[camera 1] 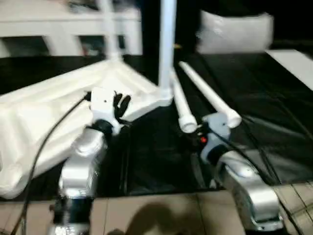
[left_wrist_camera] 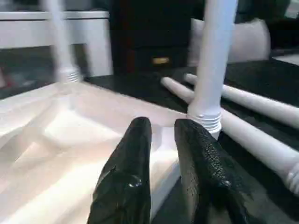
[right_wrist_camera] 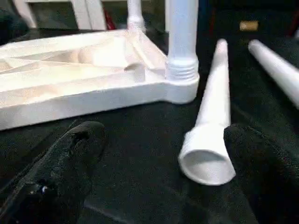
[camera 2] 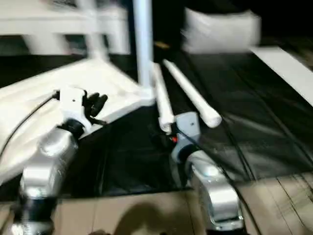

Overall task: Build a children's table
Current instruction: Rotate leg to tighten, then move to table

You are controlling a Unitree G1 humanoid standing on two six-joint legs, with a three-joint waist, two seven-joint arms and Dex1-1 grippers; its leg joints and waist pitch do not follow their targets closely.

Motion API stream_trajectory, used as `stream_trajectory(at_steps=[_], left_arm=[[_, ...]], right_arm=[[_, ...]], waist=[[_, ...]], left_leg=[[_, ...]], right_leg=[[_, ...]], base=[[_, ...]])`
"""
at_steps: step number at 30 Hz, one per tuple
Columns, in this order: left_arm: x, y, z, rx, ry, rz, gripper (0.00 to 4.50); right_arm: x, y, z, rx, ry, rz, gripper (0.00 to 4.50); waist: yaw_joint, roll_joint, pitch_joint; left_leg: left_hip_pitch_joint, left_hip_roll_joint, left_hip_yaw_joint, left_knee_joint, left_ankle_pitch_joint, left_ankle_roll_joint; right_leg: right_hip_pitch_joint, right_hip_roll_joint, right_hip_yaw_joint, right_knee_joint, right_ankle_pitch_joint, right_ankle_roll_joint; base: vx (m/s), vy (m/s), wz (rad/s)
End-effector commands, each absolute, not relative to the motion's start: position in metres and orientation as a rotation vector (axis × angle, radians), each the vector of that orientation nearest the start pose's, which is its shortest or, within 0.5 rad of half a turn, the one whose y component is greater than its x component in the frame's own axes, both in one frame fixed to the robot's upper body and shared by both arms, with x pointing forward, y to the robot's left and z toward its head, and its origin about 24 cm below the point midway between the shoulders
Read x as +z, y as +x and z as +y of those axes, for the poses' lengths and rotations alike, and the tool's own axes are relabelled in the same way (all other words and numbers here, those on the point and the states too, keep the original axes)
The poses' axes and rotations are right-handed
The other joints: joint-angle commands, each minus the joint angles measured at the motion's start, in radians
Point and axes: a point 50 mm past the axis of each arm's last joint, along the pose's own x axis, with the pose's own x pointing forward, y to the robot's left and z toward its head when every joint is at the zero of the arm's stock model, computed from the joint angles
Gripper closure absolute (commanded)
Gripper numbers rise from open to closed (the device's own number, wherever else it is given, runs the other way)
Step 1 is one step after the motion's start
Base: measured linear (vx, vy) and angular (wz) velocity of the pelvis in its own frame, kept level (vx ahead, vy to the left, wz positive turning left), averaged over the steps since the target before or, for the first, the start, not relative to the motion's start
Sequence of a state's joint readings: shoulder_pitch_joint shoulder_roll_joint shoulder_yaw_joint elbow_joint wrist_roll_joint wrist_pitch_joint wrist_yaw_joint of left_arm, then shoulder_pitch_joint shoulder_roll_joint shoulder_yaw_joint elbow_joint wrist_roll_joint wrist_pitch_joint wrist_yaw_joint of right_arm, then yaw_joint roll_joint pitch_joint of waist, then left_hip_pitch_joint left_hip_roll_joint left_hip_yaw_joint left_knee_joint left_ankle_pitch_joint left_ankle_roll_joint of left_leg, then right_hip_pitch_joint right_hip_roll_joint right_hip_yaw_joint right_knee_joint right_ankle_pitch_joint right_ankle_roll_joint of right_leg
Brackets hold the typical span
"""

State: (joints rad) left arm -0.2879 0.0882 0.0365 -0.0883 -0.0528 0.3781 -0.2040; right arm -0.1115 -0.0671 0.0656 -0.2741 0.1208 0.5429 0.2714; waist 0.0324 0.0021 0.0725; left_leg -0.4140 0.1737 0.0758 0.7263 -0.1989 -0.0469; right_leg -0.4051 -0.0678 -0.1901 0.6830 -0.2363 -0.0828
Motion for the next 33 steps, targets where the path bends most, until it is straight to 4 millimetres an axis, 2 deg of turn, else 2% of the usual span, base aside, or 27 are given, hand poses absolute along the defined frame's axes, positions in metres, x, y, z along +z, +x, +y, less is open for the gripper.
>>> stream_trajectory(at_steps=[1,2,3,4,6,8,9,11,12,13,14,15,16,17,18,19,20,21,22,23,24,25,27,28,29,31,33], left_arm=[[0.101,0.294,0.149,-0.181,0.065,0.058,3.19],[0.098,0.289,0.151,-0.17,0.062,0.084,3.19],[0.097,0.282,0.154,-0.161,0.077,0.088,3.19],[0.096,0.28,0.155,-0.156,0.08,0.095,3.19],[0.093,0.274,0.157,-0.138,0.097,0.129,3.19],[0.091,0.27,0.158,-0.128,0.106,0.145,3.19],[0.094,0.266,0.158,-0.132,0.097,0.128,3.19],[0.095,0.263,0.159,-0.124,0.098,0.125,3.19],[0.096,0.261,0.159,-0.123,0.095,0.127,3.19],[0.096,0.261,0.159,-0.123,0.094,0.127,3.19],[0.096,0.259,0.161,-0.12,0.087,0.126,3.19],[0.097,0.255,0.162,-0.126,0.065,0.131,3.19],[0.097,0.255,0.162,-0.124,0.066,0.131,3.19],[0.096,0.251,0.166,-0.105,0.091,0.142,3.19],[0.096,0.25,0.167,-0.101,0.099,0.146,3.19],[0.096,0.249,0.167,-0.098,0.105,0.149,3.19],[0.095,0.248,0.168,-0.097,0.111,0.158,3.19],[0.095,0.246,0.168,-0.101,0.112,0.163,3.19],[0.095,0.246,0.168,-0.103,0.112,0.164,3.19],[0.094,0.245,0.168,-0.109,0.114,0.172,3.19],[0.094,0.245,0.168,-0.111,0.115,0.175,3.19],[0.094,0.245,0.168,-0.112,0.116,0.176,3.19],[0.094,0.244,0.167,-0.121,0.127,0.181,3.19],[0.094,0.244,0.167,-0.123,0.129,0.182,3.19],[0.094,0.244,0.167,-0.123,0.129,0.182,3.19],[0.095,0.244,0.165,-0.134,0.134,0.184,3.19],[0.094,0.244,0.165,-0.137,0.14,0.188,3.19]], right_arm=[[0.082,0.259,-0.124,0.399,0.101,0.158,0.0],[0.082,0.257,-0.123,0.419,0.116,0.168,0.0],[0.078,0.253,-0.123,0.436,0.104,0.196,0.0],[0.077,0.252,-0.123,0.441,0.093,0.205,0.0],[0.075,0.249,-0.122,0.455,0.083,0.204,0.0],[0.076,0.246,-0.12,0.479,0.095,0.195,0.0],[0.078,0.245,-0.119,0.48,0.07,0.186,0.0],[0.077,0.243,-0.118,0.484,0.062,0.194,0.0],[0.076,0.241,-0.118,0.485,0.067,0.205,0.0],[0.076,0.241,-0.117,0.488,0.068,0.206,0.0],[0.075,0.239,-0.114,0.519,0.083,0.216,0.0],[0.074,0.236,-0.11,0.576,0.068,0.229,0.0],[0.073,0.236,-0.11,0.577,0.068,0.229,0.0],[0.07,0.237,-0.107,0.584,0.073,0.231,0.0],[0.07,0.238,-0.107,0.582,0.077,0.233,0.0],[0.069,0.238,-0.106,0.581,0.08,0.235,0.0],[0.068,0.239,-0.106,0.582,0.072,0.234,0.0],[0.068,0.24,-0.106,0.577,0.067,0.232,0.0],[0.068,0.241,-0.106,0.573,0.063,0.229,0.0],[0.069,0.242,-0.105,0.567,0.06,0.213,0.0],[0.07,0.243,-0.105,0.565,0.063,0.21,0.0],[0.07,0.243,-0.105,0.564,0.064,0.208,0.0],[0.069,0.242,-0.103,0.591,0.055,0.202,0.0],[0.069,0.242,-0.103,0.599,0.052,0.198,0.0],[0.069,0.242,-0.103,0.599,0.052,0.198,0.0],[0.068,0.242,-0.102,0.599,0.055,0.194,0.0],[0.068,0.242,-0.101,0.606,0.048,0.191,0.0]], waist=[[0.014,-0.028,-0.041],[0.032,-0.031,-0.053],[0.045,-0.026,-0.056],[0.048,-0.02,-0.06],[0.05,0.007,-0.056],[0.02,0.022,-0.045],[0.016,0.036,-0.043],[0.017,0.031,-0.029],[0.02,0.021,-0.029],[0.021,-0.02,-0.018],[0.017,-0.028,-0.011],[0.008,-0.032,-0.018],[0.021,-0.025,-0.039],[0.013,-0.004,-0.047],[0.008,-0.013,-0.042],[-0.017,0.038,-0.038],[-0.034,0.038,-0.027],[-0.031,0.032,-0.025],[-0.032,-0.014,-0.033],[-0.056,-0.011,-0.01],[-0.06,-0.027,-0.001],[-0.024,-0.025,-0.021],[-0.008,0.007,-0.04],[-0.066,0.028,-0.056],[-0.083,0.041,-0.058],[-0.093,0.025,-0.067],[-0.101,0.004,-0.079]], left_leg=[[0.013,-0.062,0.082,0.042,-0.17,0.048],[0.001,-0.046,0.064,0.017,-0.207,0.078],[0.019,-0.044,0.058,0.001,-0.202,0.106],[0.023,-0.026,0.026,-0.035,-0.172,0.144],[0.071,0.014,0.02,-0.121,-0.07,0.171],[0.13,0.107,0.004,-0.176,-0.26,0.156],[0.135,0.139,-0.005,-0.195,-0.341,0.131],[0.096,0.209,0.0,-0.286,-0.609,0.047],[0.097,0.186,0.013,-0.282,-0.641,0.027],[0.157,0.05,0.064,-0.156,-0.551,-0.004],[0.202,-0.023,0.09,-0.045,-0.379,0.015],[0.136,-0.051,0.076,-0.017,-0.186,0.07],[0.082,-0.028,0.057,-0.087,-0.151,0.079],[0.128,0.019,0.037,-0.134,-0.238,0.067],[0.077,0.047,-0.011,-0.171,-0.346,0.077],[0.012,0.121,-0.084,-0.268,-0.683,0.065],[0.031,0.045,-0.084,-0.307,-0.882,0.041],[0.052,0.02,-0.072,-0.296,-0.916,0.025],[0.067,-0.028,-0.064,-0.225,-0.795,0.02],[0.204,-0.049,0.0,0.064,-0.403,0.01],[0.147,-0.057,0.004,0.069,-0.26,0.048],[0.049,-0.016,-0.018,0.014,-0.212,0.047],[0.127,0.018,-0.007,-0.121,-0.237,0.043],[0.225,0.1,-0.102,-0.212,-0.279,0.076],[0.261,0.125,-0.143,-0.224,-0.234,0.144],[0.264,0.1,-0.111,-0.199,0.016,0.299],[0.235,0.02,-0.044,-0.19,0.141,0.35]], right_leg=[[0.007,-0.123,0.176,-0.241,-0.939,0.391],[0.059,-0.162,0.23,-0.213,-0.851,0.425],[0.056,-0.17,0.255,-0.222,-0.816,0.407],[0.096,-0.198,0.273,-0.212,-0.681,0.294],[0.064,-0.115,0.195,-0.214,-0.488,0.14],[0.057,-0.077,0.116,-0.227,-0.413,0.078],[0.062,-0.073,0.108,-0.213,-0.369,0.07],[0.08,-0.084,0.142,-0.051,-0.165,0.04],[0.082,-0.092,0.165,-0.058,-0.206,0.04],[-0.002,-0.116,0.179,-0.229,-0.696,0.113],[-0.056,-0.136,0.164,-0.306,-0.974,0.162],[0.007,-0.149,0.188,-0.304,-1.099,0.221],[0.072,-0.135,0.159,-0.266,-0.935,0.256],[0.048,-0.09,0.108,-0.264,-0.77,0.235],[0.108,-0.115,0.06,-0.221,-0.657,0.184],[0.17,-0.074,0.073,-0.036,-0.404,0.095],[0.131,-0.006,0.078,0.013,-0.18,0.028],[0.116,-0.008,0.087,0.015,-0.178,0.009],[0.131,-0.075,0.149,-0.082,-0.526,0.008],[0.0,-0.198,0.165,-0.306,-1.167,-0.005],[0.056,-0.206,0.19,-0.3,-1.183,-0.05],[0.186,-0.211,0.242,-0.248,-1.002,-0.074],[0.152,-0.088,0.16,-0.186,-0.641,-0.121],[0.06,-0.007,0.112,-0.053,-0.324,-0.092],[-0.004,-0.006,0.112,0.028,-0.14,0.009],[-0.074,-0.02,0.116,0.055,-0.037,0.104],[-0.07,-0.021,0.118,-0.003,0.076,0.066]], base=[[-0.055,-0.164,0.14],[-0.055,-0.164,0.14],[-0.04,-0.12,0.22],[-0.054,-0.082,0.26],[-0.053,-0.068,0.22],[-0.06,-0.016,0.14],[-0.055,0.025,0.15],[-0.059,0.025,0.2],[-0.068,-0.015,0.17],[0.017,-0.037,0.25],[0.017,-0.037,0.25],[0.051,-0.004,0.05],[0.0,0.0,0.0],[0.0,0.0,0.0],[0.026,0.059,0.01],[-0.018,0.06,0.19],[-0.018,0.06,0.19],[0.012,0.027,0.6],[0.076,-0.024,0.68],[0.076,-0.024,0.68],[0.031,0.0,0.29],[0.085,0.068,0.13],[0.103,0.067,0.18],[0.073,0.051,0.23],[0.073,0.051,0.23],[0.144,0.014,0.08],[0.15,-0.015,0.06]])
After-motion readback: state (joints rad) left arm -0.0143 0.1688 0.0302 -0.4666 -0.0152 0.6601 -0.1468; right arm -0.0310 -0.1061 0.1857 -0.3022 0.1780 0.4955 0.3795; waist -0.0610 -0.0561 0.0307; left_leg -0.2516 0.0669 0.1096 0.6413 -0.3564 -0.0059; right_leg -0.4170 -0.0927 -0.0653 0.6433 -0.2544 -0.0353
